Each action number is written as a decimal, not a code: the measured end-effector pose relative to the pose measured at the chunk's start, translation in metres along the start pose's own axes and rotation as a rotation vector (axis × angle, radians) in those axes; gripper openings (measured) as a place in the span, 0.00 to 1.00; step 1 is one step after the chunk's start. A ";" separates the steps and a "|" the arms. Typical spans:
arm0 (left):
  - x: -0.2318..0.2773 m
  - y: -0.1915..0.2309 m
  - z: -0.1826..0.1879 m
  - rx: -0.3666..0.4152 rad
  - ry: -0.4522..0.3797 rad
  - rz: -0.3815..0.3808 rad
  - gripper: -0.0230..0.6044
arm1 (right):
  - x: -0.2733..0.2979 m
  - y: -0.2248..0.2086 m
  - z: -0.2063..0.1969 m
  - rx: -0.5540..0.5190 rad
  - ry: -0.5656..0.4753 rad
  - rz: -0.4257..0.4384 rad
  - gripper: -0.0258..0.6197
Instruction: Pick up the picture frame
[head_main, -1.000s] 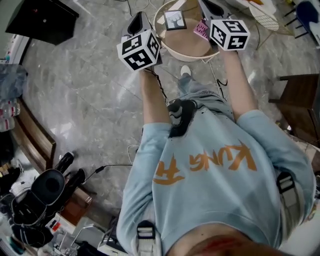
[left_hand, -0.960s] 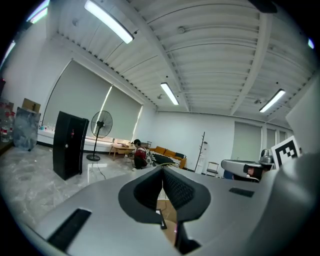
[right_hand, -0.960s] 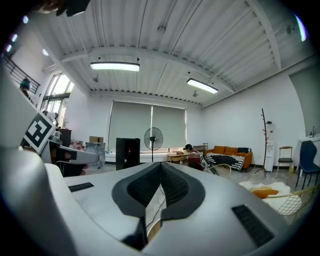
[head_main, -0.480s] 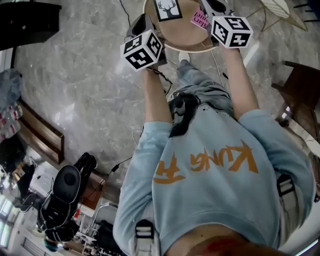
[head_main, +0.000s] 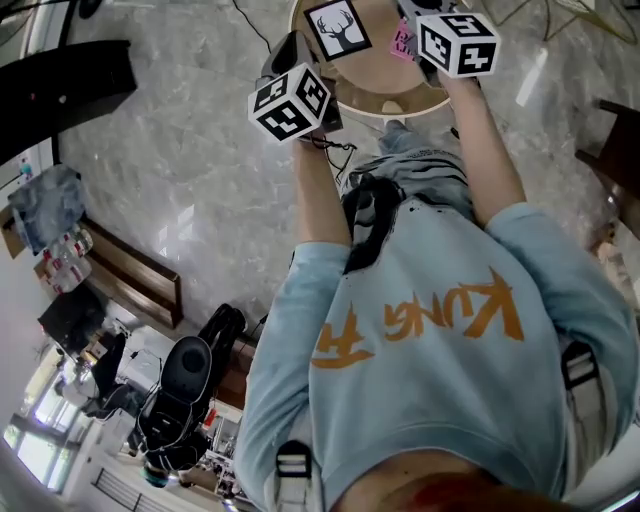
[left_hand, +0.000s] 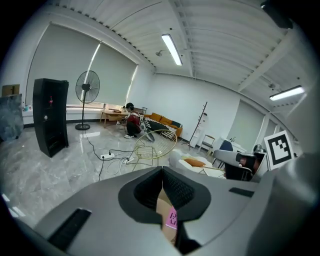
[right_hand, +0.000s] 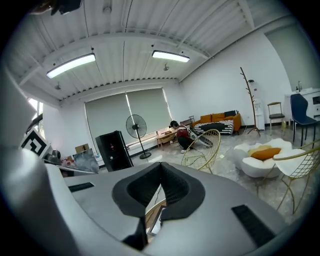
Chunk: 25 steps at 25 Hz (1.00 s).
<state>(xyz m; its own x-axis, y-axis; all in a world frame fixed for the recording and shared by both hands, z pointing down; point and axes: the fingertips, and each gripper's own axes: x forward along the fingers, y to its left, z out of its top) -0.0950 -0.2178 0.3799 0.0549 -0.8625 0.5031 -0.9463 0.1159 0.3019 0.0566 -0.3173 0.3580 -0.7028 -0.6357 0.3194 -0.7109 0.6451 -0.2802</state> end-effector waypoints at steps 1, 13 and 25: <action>0.002 0.000 0.002 -0.012 0.004 -0.005 0.07 | 0.003 -0.002 -0.001 0.015 0.005 0.002 0.04; 0.034 0.046 -0.022 -0.090 0.122 0.016 0.07 | 0.050 0.001 -0.038 0.078 0.110 0.011 0.04; 0.108 0.102 -0.082 -0.139 0.266 0.028 0.07 | 0.102 -0.033 -0.119 0.174 0.228 -0.096 0.04</action>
<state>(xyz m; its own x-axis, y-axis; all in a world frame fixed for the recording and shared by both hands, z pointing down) -0.1597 -0.2585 0.5314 0.1286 -0.7011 0.7013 -0.8969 0.2196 0.3839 0.0115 -0.3527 0.5072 -0.6217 -0.5656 0.5418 -0.7817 0.4915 -0.3838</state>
